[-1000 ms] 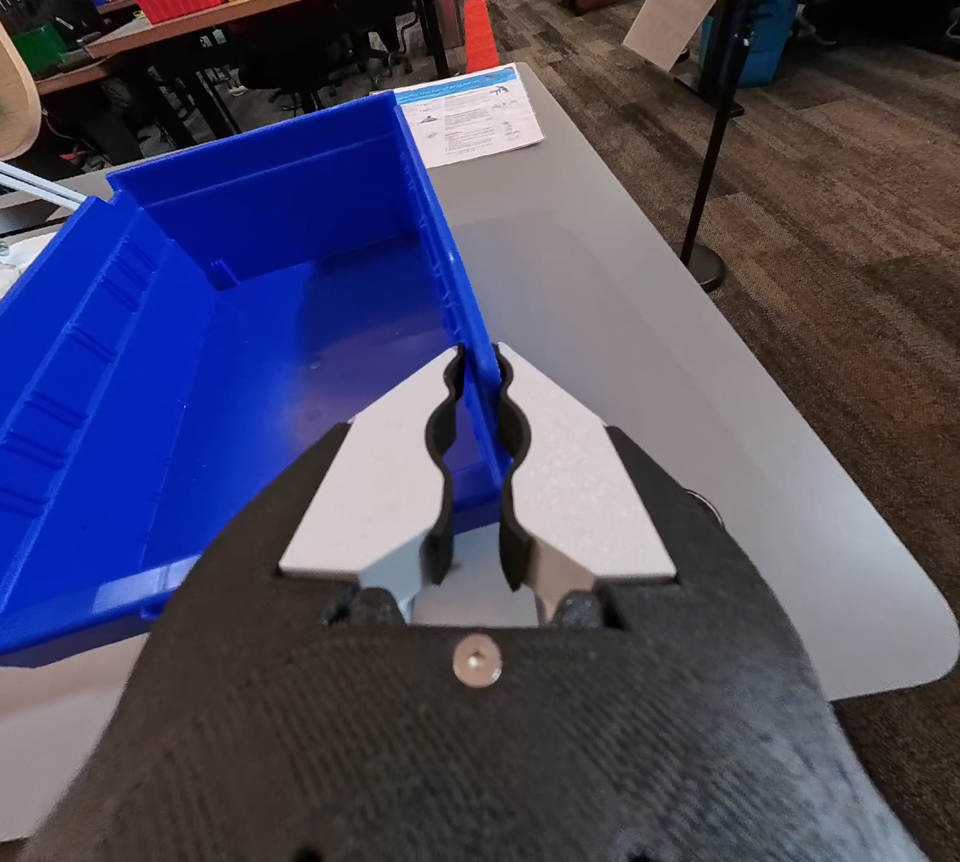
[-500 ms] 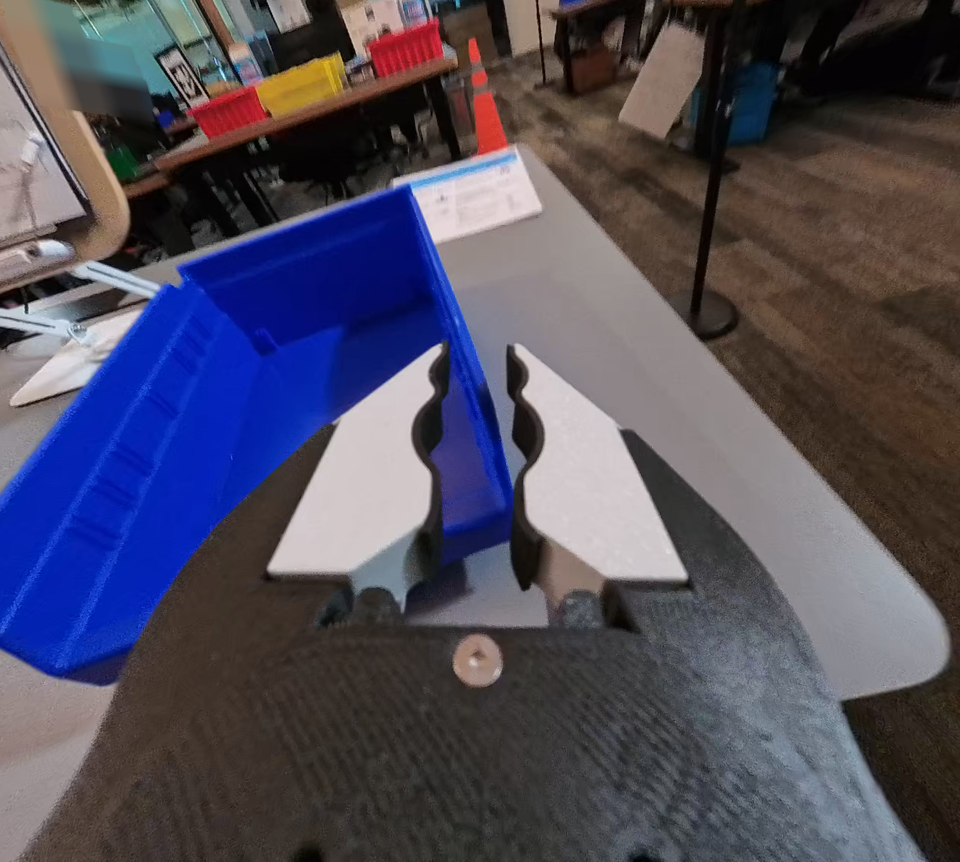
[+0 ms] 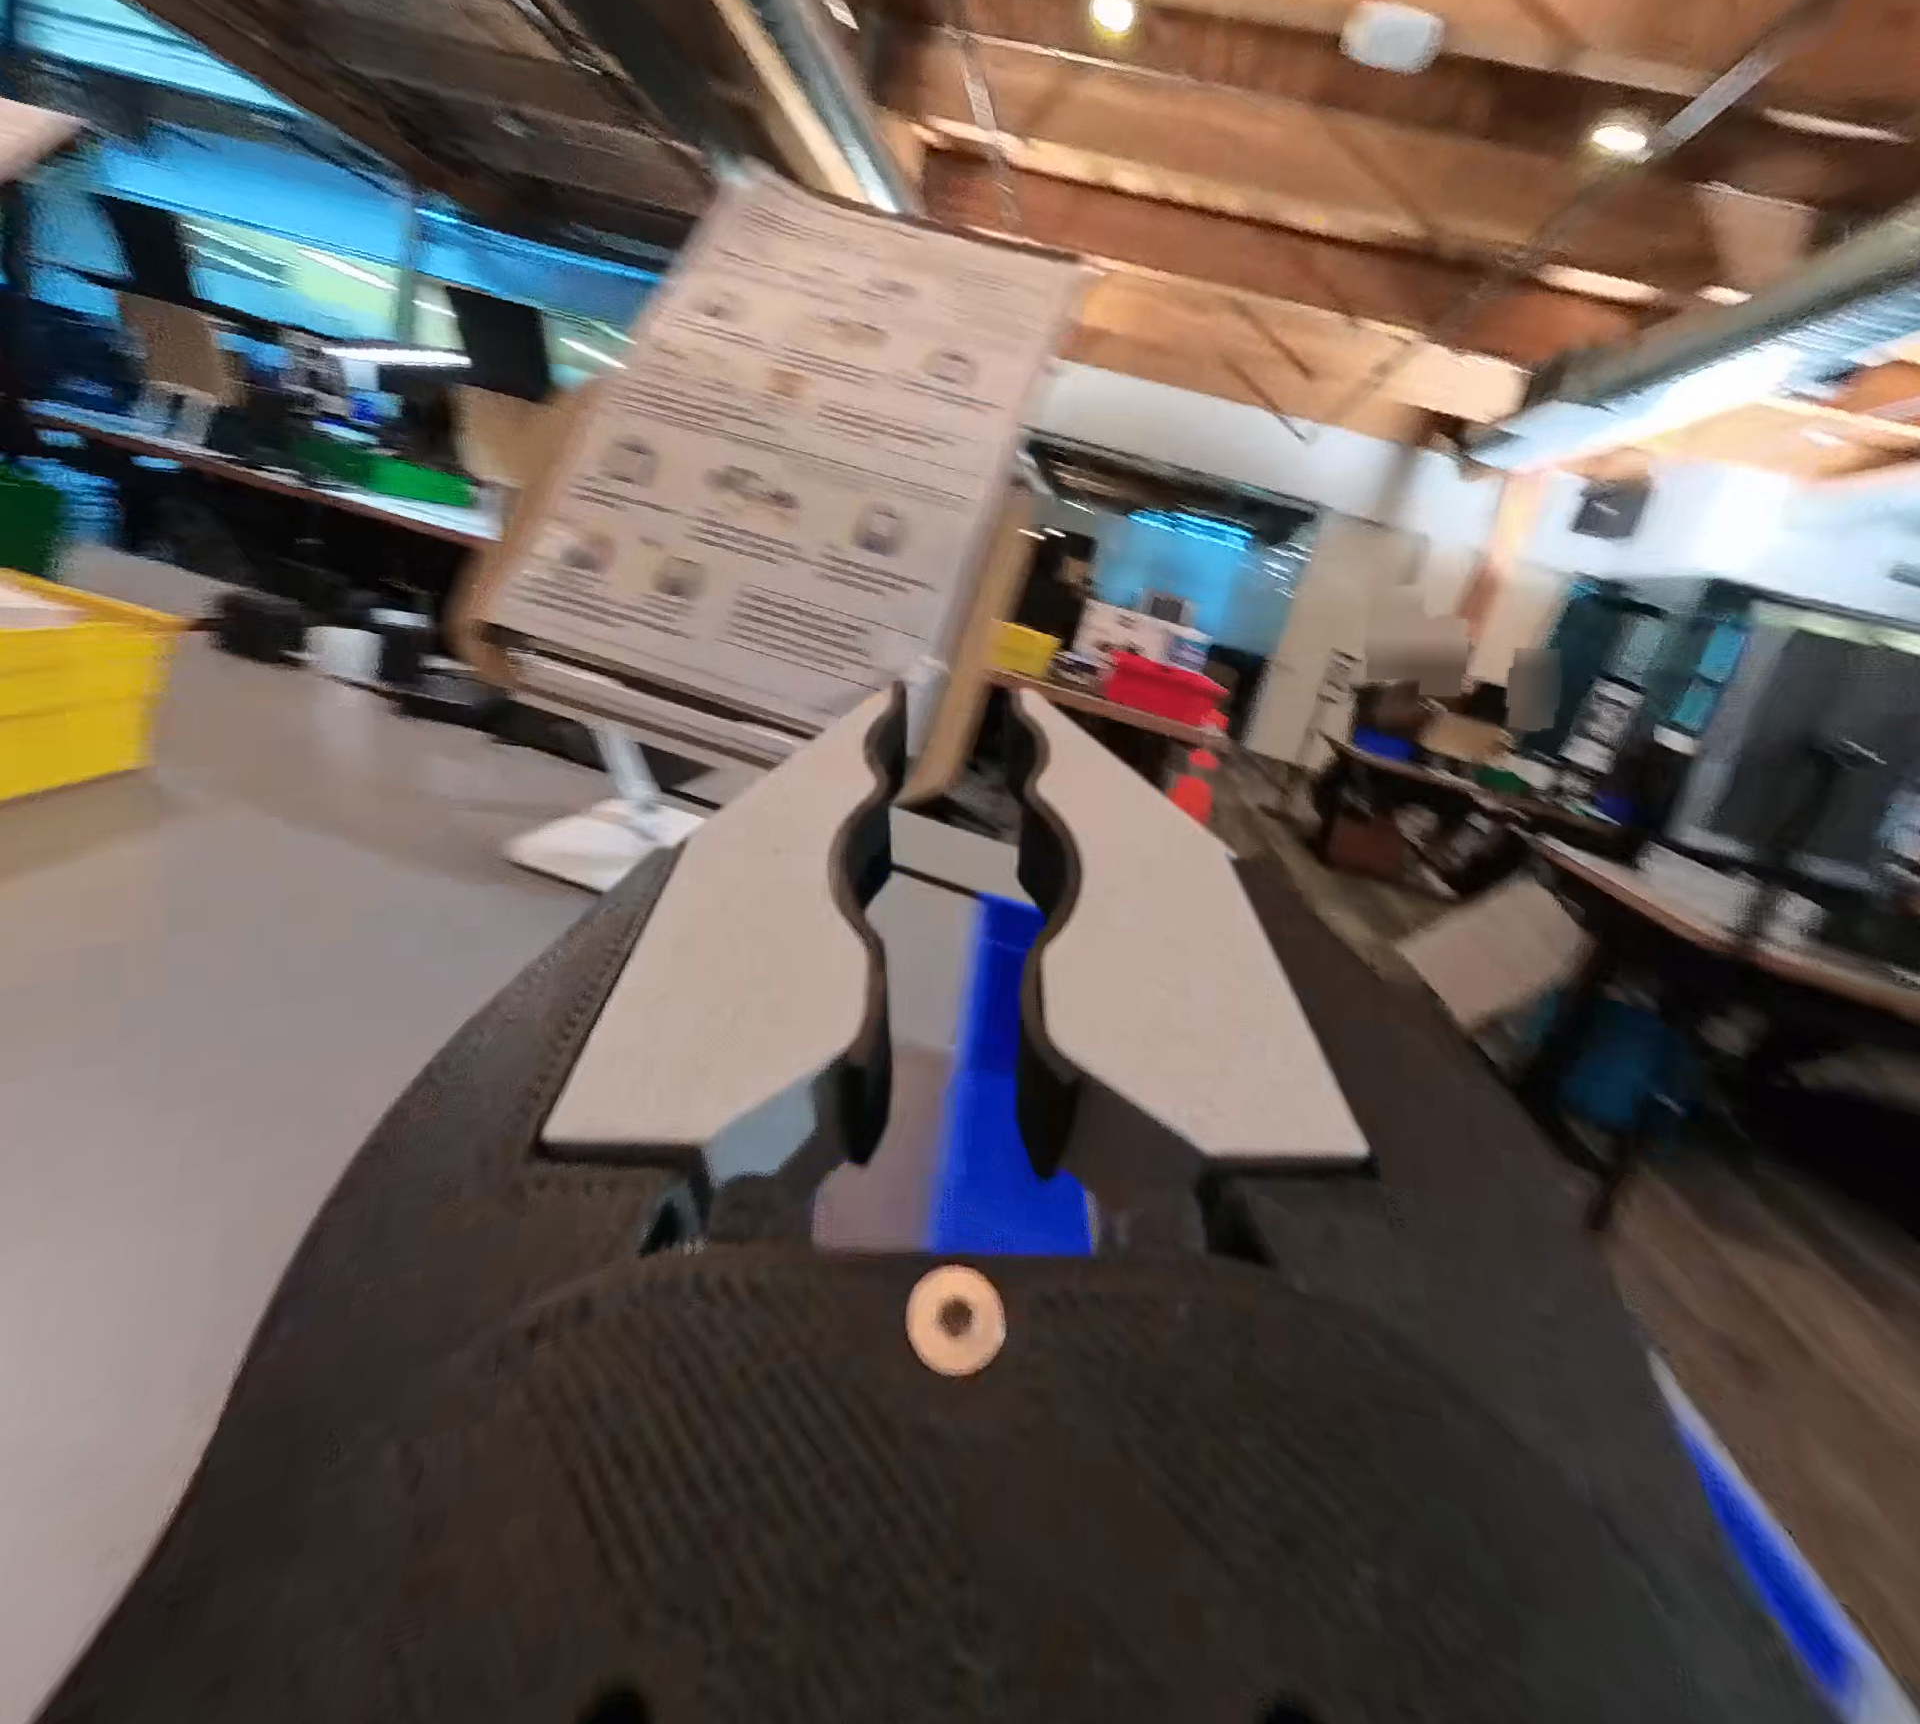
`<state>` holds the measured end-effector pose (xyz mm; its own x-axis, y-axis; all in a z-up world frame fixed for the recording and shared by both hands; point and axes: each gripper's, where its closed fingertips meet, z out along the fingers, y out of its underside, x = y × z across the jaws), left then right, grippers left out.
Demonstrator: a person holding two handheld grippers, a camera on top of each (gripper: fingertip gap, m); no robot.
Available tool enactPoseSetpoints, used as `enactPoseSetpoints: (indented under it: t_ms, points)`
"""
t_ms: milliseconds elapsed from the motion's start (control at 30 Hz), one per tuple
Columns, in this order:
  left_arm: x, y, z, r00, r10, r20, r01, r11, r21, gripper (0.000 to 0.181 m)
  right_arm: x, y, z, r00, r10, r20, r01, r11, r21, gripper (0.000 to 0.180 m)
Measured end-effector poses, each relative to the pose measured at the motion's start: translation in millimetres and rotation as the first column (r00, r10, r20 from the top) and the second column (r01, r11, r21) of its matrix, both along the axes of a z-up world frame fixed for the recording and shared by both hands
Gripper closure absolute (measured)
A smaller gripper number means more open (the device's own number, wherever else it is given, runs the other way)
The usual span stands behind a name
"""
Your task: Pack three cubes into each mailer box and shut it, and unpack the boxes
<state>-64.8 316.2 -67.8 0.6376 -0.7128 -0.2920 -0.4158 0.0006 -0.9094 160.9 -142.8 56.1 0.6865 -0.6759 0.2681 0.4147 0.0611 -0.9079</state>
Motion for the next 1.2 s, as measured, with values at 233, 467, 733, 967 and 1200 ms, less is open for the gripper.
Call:
enactPoseSetpoints:
  t_ms: [233, 467, 733, 967, 1200]
  points:
    - [0, 15, -57, 0.99, -0.056, -0.13, 0.035, 0.987, -0.158, 0.131, -100, 138, -75, 0.937, 0.333, -0.104, -0.349, 0.909, -0.227, 0.159]
    - [-7, 12, -57, 0.976, -0.088, -0.2, 0.058, 0.986, -0.154, 0.177, -102, 150, -124, 0.952, 0.3, -0.05, -0.289, 0.84, -0.46, 0.167]
    - [-31, -4, -56, 0.967, -0.089, -0.241, 0.049, 0.985, -0.167, 0.179, -95, 145, -126, 0.951, 0.295, -0.092, -0.304, 0.843, -0.443, 0.169]
    - [-30, -37, -55, 0.955, -0.159, -0.251, 0.125, 0.981, -0.145, 0.179, -97, 147, -129, 0.949, 0.3, -0.101, -0.313, 0.837, -0.448, 0.169]
    - [-16, -51, -34, 0.939, -0.278, -0.201, 0.279, 0.96, -0.025, 0.121, -95, 148, -133, 0.953, 0.287, -0.093, -0.296, 0.835, -0.464, 0.163]
